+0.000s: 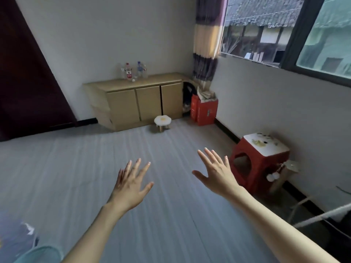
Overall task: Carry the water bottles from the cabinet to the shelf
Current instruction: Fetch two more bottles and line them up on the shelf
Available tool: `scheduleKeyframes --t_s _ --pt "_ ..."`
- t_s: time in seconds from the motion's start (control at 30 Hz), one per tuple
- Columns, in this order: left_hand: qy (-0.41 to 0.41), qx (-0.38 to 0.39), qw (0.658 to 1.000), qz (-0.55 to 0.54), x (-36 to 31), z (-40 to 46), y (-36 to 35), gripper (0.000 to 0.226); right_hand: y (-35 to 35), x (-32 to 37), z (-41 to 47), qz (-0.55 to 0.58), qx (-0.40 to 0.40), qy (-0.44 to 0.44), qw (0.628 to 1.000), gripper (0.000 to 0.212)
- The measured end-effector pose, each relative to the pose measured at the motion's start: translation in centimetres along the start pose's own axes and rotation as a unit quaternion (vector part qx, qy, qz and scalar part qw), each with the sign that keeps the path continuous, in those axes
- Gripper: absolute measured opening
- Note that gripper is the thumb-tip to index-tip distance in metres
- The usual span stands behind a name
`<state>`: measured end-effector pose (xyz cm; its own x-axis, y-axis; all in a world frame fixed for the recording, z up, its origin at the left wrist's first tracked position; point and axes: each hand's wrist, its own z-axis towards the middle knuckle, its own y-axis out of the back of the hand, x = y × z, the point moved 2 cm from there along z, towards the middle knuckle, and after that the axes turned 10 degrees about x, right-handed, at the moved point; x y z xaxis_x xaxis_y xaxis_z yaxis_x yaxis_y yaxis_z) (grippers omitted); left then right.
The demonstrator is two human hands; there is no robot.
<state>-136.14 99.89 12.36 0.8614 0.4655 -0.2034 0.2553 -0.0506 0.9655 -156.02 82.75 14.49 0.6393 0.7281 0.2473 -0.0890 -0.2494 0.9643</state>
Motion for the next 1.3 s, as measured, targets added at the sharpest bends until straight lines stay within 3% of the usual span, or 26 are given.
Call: scheduleKeyframes --t_s 0.17,0.37,1.07,1.3 --pt "0.037 0.006 0.999 -0.026 0.8 7.0 -0.2 0.088 0.0 -1.6 9.6 -0.015 0.045 0.032 0.998 0.072" --pt "0.075 0.015 0.996 -0.05 5.1 17.9 2.5 0.059 -0.2 -1.5 22.9 -0.031 0.061 0.075 0.995 0.072" --pt "0.093 0.015 0.987 -0.126 21.1 60.6 10.1 0.059 2.0 -0.7 70.3 0.009 0.082 0.078 0.994 0.071" --pt "0.113 -0.032 0.987 -0.106 27.0 75.7 15.7 0.06 5.6 -0.2 89.0 0.017 0.052 0.113 0.992 0.066"
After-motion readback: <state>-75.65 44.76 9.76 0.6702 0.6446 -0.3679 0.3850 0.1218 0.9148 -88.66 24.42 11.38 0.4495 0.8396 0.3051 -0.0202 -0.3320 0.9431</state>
